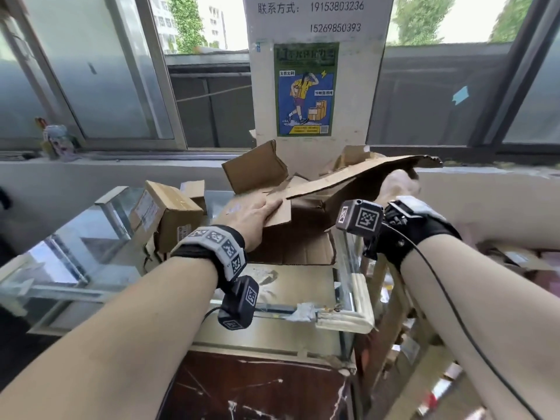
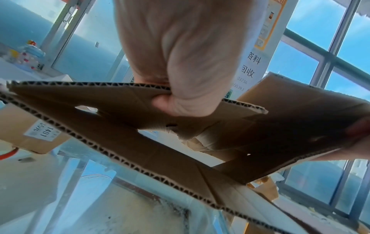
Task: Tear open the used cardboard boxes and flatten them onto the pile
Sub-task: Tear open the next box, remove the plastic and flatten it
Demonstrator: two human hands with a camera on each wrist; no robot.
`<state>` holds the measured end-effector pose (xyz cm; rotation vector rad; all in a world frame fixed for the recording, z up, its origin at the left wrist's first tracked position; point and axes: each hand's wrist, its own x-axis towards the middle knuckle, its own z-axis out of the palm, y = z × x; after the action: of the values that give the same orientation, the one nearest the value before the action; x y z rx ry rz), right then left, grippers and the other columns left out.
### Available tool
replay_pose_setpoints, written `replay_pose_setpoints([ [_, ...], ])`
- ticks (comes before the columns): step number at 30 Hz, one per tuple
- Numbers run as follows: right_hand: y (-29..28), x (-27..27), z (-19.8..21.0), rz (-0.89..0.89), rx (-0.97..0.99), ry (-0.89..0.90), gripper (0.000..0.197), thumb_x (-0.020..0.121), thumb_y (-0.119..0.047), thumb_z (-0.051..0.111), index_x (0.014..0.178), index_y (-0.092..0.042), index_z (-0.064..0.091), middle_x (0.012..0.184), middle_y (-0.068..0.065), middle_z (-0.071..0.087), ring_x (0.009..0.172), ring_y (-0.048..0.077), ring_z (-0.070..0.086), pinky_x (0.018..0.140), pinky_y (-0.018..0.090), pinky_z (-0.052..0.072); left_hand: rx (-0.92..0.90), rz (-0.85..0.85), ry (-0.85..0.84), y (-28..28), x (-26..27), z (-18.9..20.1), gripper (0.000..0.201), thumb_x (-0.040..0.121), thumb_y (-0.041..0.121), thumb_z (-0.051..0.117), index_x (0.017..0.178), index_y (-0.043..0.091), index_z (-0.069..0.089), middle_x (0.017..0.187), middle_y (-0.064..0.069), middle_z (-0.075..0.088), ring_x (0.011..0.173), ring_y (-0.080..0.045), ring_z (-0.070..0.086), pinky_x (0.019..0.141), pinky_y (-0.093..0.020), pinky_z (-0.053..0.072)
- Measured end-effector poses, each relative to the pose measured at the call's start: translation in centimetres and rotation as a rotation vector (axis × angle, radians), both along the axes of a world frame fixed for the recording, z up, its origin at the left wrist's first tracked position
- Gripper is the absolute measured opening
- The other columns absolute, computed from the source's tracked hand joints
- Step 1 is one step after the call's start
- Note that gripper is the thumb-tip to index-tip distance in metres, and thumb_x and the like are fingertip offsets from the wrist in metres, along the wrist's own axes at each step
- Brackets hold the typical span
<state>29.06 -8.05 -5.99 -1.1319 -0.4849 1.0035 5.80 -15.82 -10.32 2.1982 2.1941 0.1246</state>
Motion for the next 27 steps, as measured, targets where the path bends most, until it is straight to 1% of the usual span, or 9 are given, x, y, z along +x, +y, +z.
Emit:
replay_pose_setpoints([
  [3,-1.4,0.3,0.8,-0.067,0.013,0.028,0.042,0.092,0.001,0.034,0.128,-0.002,0.056,0.122,0.011,0.062,0.116,0.028,0.056,0.088,0.020,0.041,-0.149,-0.043,0.083,-1.6,0.9,-0.2,0.084,0.084,-0.002,0.041,0.148,0.045,0.014,0.157,0.006,0.021,0.139,-0.027,0.029,0.114,-0.043,0.024],
  [8,-3.7,-1.0,1.7,-0.098,0.123,0.097,0.037,0.090,-0.001,0.036,0.116,0.003,0.062,0.083,0.003,0.062,0.078,0.020,0.059,0.072,0.021,0.047,-0.425,-0.006,-0.029,-3.5,2.0,-0.7,0.082,0.081,0.011,0.056,0.150,0.030,0.017,0.150,-0.005,0.036,0.127,-0.026,0.044,0.103,-0.032,0.040],
  [11,-4.1,-1.2,2.4,-0.089,0.167,0.136,0.036,0.093,0.006,0.032,0.116,0.007,0.059,0.072,0.004,0.060,0.055,0.010,0.058,0.055,0.010,0.048,-0.148,0.006,-0.213,-4.3,3.1,-1.1,0.090,0.062,0.043,0.077,0.139,0.027,0.034,0.128,0.002,0.052,0.111,-0.018,0.051,0.092,-0.027,0.044],
  [14,-4.5,-1.6,3.3,-0.084,0.140,0.130,0.037,0.092,0.010,0.030,0.119,0.006,0.055,0.083,0.025,0.064,0.057,0.020,0.066,0.056,0.025,0.057,0.160,0.015,-0.213,-4.7,4.1,-1.6,0.107,0.048,0.067,0.078,0.139,0.028,0.037,0.134,0.008,0.048,0.120,-0.011,0.045,0.093,-0.022,0.037],
  [18,-4.4,-1.3,4.6,-0.049,0.210,0.213,0.041,0.097,0.007,0.026,0.134,0.007,0.044,0.106,0.014,0.059,0.067,0.017,0.052,0.045,0.005,0.042,0.290,0.123,-0.308,-4.9,5.1,-2.9,0.120,0.057,0.048,0.080,0.149,0.019,0.009,0.154,0.003,0.025,0.123,-0.022,0.049,0.096,-0.035,0.045],
  [21,-4.9,-1.0,5.5,-0.013,0.269,0.242,0.041,0.095,0.010,0.025,0.131,0.011,0.045,0.092,0.017,0.067,0.060,0.012,0.056,0.038,0.004,0.035,0.403,0.045,-0.146,-4.8,5.0,-3.4,0.089,0.079,0.025,0.063,0.151,0.027,0.010,0.137,0.003,0.050,0.104,-0.022,0.059,0.083,-0.031,0.046],
  [23,-4.6,-1.4,5.4,0.131,0.244,0.246,0.039,0.093,0.008,0.036,0.130,0.006,0.048,0.063,0.004,0.069,0.047,0.001,0.061,0.044,0.008,0.045,0.493,0.019,-0.066,-4.4,4.2,-2.8,0.062,0.092,0.019,0.050,0.148,0.035,0.027,0.121,0.001,0.063,0.095,-0.021,0.062,0.074,-0.027,0.043],
  [25,-4.6,-2.0,5.1,0.276,0.208,0.266,0.038,0.081,0.001,0.057,0.118,-0.002,0.057,0.079,0.008,0.073,0.081,0.019,0.072,0.072,0.033,0.059,0.556,-0.004,-0.086,-4.0,3.5,-1.4,0.043,0.098,0.028,0.046,0.140,0.039,0.043,0.109,-0.003,0.070,0.089,-0.024,0.064,0.069,-0.027,0.039],
  [27,-3.7,-2.4,4.5,0.385,0.217,0.240,0.036,0.080,-0.024,0.069,0.111,-0.009,0.062,0.101,0.008,0.069,0.101,0.027,0.066,0.089,0.042,0.053,0.613,-0.025,-0.152,-3.6,3.2,0.7,0.036,0.098,0.036,0.046,0.133,0.036,0.053,0.104,-0.007,0.071,0.091,-0.031,0.065,0.072,-0.032,0.042],
])
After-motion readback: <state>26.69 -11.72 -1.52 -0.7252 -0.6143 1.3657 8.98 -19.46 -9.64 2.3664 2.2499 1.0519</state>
